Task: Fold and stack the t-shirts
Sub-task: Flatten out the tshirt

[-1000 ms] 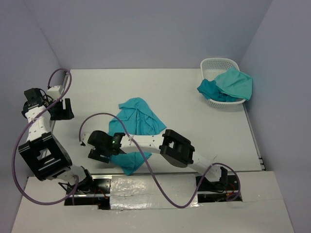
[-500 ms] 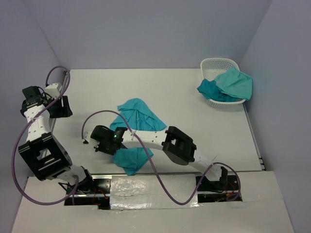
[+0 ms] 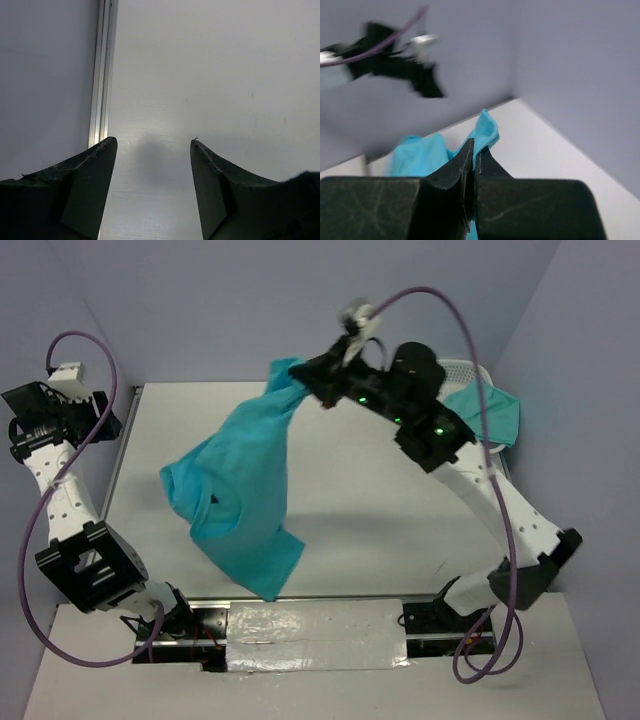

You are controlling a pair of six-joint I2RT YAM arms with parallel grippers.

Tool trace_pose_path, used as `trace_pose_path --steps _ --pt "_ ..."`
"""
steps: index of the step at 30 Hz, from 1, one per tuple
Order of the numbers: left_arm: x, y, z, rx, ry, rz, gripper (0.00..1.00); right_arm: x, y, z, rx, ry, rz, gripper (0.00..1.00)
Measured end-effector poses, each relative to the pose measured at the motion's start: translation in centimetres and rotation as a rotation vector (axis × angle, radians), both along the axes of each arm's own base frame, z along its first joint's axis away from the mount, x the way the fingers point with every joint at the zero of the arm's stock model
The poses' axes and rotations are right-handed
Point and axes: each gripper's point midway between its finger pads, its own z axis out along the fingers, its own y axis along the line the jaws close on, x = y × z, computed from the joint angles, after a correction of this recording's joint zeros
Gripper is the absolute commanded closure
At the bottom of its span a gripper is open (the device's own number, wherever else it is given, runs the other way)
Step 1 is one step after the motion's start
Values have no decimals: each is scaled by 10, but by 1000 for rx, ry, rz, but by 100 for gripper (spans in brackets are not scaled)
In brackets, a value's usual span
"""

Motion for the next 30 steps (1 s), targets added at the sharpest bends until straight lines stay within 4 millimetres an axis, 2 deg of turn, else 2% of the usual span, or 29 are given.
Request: trace_pose_path --steps 2,3,4,5,6,8,11,13,14,16,18,19,21,23,24,25,27,28,30 --pt "5 -3 11 13 -28 -19 27 37 -59 7 51 -7 -159 100" --pt "8 -7 15 21 -34 -31 27 47 -74 1 52 0 -202 98" --pt "12 -14 17 29 -38 -51 26 60 -84 -13 41 21 -237 86" --pt "15 -21 18 39 -39 -75 25 73 -90 -31 20 59 -265 52" --pt "20 -33 18 52 -38 -111 24 83 -93 -47 4 100 -277 38" --pt "29 -62 16 73 -29 -194 23 125 -102 -95 -56 202 -339 22" --pt "36 -110 4 87 -1 -325 22 189 -123 -183 -161 425 -461 11" --pt "35 -138 -6 90 28 -402 23 211 -141 -234 -217 551 -536 4" --pt "33 -148 -12 87 45 -431 24 213 -150 -256 -250 613 -568 4" --pt "28 -158 -21 96 81 -475 25 207 -160 -274 -290 663 -599 6" --pt "19 -165 -32 120 123 -530 26 193 -155 -269 -308 638 -592 10" --pt "13 -168 -39 142 148 -566 25 183 -150 -265 -321 608 -578 15" --pt "-6 -178 -59 186 204 -663 25 145 -133 -264 -383 548 -519 19" --pt "-39 -196 -83 213 274 -788 22 93 -103 -269 -452 455 -408 31" --pt "-57 -206 -93 223 299 -850 21 62 -85 -275 -480 412 -327 41" --pt "-78 -218 -103 236 329 -919 18 31 -67 -285 -494 397 -239 60" --pt "-115 -249 -117 282 358 -1068 14 -14 -48 -309 -521 423 -122 54" --pt "-132 -267 -123 305 363 -1150 11 -23 -48 -322 -529 463 -113 39" --pt "-167 -302 -138 354 373 -1327 8 -23 -54 -352 -538 552 -151 31"
